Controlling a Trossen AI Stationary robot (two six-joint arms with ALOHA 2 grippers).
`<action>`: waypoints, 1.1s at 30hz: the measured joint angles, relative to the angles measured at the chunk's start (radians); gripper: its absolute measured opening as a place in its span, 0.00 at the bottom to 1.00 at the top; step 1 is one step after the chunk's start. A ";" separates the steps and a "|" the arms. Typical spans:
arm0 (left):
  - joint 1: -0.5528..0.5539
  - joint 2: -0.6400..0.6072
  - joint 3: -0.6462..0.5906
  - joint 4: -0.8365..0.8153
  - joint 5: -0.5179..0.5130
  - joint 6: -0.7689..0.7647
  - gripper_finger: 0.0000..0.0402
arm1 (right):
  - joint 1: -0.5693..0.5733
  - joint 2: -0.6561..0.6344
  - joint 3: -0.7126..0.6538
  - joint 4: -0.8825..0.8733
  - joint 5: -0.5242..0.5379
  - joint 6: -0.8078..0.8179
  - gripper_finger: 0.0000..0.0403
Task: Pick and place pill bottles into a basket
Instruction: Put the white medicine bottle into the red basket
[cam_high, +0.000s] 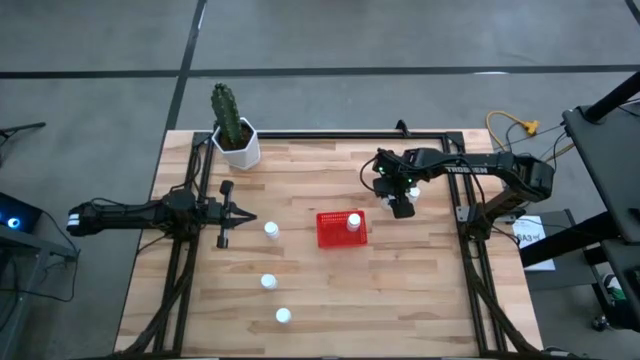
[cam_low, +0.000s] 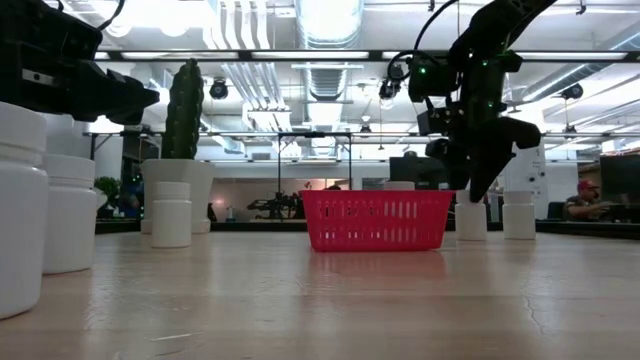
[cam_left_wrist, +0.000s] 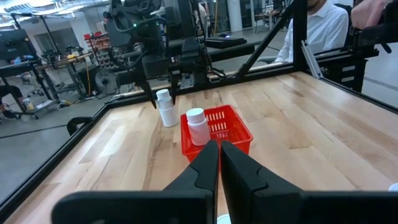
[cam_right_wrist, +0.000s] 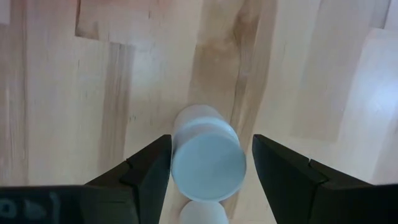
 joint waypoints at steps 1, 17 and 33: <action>0.000 0.000 0.000 0.000 0.000 0.000 0.00 | 0.000 0.000 0.000 0.001 0.000 0.000 0.53; 0.000 0.000 0.000 0.000 0.000 0.000 0.00 | 0.001 0.047 0.000 0.015 0.001 0.001 0.52; 0.000 0.002 0.000 0.000 0.000 0.000 0.00 | 0.001 0.059 0.017 0.015 0.009 0.006 0.38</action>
